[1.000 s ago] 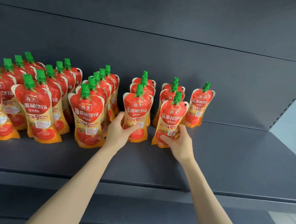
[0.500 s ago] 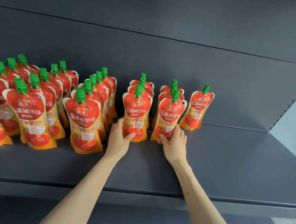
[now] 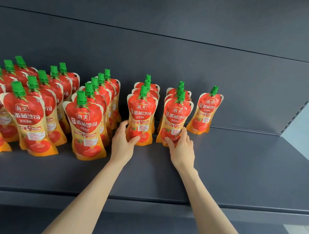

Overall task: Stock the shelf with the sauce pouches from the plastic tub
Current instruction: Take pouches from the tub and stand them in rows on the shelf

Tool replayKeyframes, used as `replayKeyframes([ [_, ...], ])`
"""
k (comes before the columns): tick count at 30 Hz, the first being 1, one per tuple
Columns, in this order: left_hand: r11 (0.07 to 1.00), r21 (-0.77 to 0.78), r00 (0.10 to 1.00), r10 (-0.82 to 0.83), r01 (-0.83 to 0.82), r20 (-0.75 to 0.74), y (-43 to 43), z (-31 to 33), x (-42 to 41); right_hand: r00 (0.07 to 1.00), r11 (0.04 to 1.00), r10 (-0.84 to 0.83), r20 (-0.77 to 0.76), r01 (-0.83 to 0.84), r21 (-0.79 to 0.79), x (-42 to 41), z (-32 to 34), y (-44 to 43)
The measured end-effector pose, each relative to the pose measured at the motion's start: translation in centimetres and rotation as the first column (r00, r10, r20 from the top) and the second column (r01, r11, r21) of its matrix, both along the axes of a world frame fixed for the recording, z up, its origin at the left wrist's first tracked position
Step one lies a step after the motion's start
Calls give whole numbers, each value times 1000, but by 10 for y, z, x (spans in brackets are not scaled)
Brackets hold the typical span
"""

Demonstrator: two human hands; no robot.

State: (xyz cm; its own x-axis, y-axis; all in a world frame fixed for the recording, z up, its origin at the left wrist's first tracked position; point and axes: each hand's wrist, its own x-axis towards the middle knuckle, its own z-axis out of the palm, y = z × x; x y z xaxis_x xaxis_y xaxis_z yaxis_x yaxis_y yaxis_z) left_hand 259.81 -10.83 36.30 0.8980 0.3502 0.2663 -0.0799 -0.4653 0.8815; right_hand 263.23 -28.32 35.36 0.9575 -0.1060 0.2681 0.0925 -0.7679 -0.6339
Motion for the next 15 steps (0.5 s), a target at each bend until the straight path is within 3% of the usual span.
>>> replayKeyframes([
  [11,997,48,996,59,-55,-71,-2,3,-12,997,996,-12,-76,19,91,-12,7,-2],
  [15,997,65,997,53,-49,-50,-6,1,-37,998,989,-56,-14,58,136,-37,8,-13],
])
